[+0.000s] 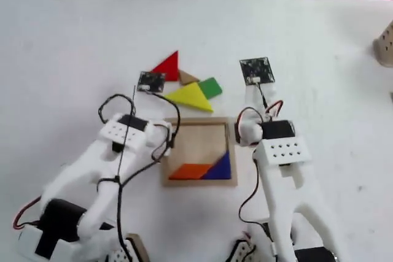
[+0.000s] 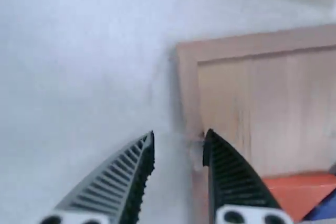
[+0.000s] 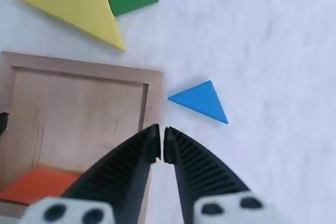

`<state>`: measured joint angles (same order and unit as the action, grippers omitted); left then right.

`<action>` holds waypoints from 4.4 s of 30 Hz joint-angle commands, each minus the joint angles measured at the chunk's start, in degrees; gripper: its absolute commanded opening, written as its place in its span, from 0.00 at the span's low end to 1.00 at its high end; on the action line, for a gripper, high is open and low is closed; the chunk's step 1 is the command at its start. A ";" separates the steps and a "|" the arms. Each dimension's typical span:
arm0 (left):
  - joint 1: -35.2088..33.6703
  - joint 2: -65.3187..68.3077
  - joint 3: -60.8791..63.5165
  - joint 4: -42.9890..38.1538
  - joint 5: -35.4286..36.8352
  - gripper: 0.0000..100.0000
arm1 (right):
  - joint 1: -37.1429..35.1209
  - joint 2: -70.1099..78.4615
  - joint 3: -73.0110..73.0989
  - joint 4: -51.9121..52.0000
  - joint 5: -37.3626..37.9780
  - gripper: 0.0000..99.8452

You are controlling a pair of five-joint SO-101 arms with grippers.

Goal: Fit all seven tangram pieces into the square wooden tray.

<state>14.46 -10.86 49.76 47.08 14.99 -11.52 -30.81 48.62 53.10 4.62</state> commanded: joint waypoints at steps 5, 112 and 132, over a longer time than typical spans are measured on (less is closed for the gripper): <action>-4.44 -0.31 -0.35 1.58 -2.99 0.17 | 0.31 -1.27 -0.18 -0.84 -0.09 0.02; -19.03 -1.01 -8.97 2.02 -12.75 0.02 | -0.40 -1.27 3.60 -5.05 -0.18 0.02; -19.03 -16.22 2.73 -4.92 -12.75 0.02 | 2.15 1.71 1.93 -5.14 -0.70 0.02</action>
<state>-5.23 -24.92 52.92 43.56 2.77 -9.14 -30.29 52.92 49.41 4.62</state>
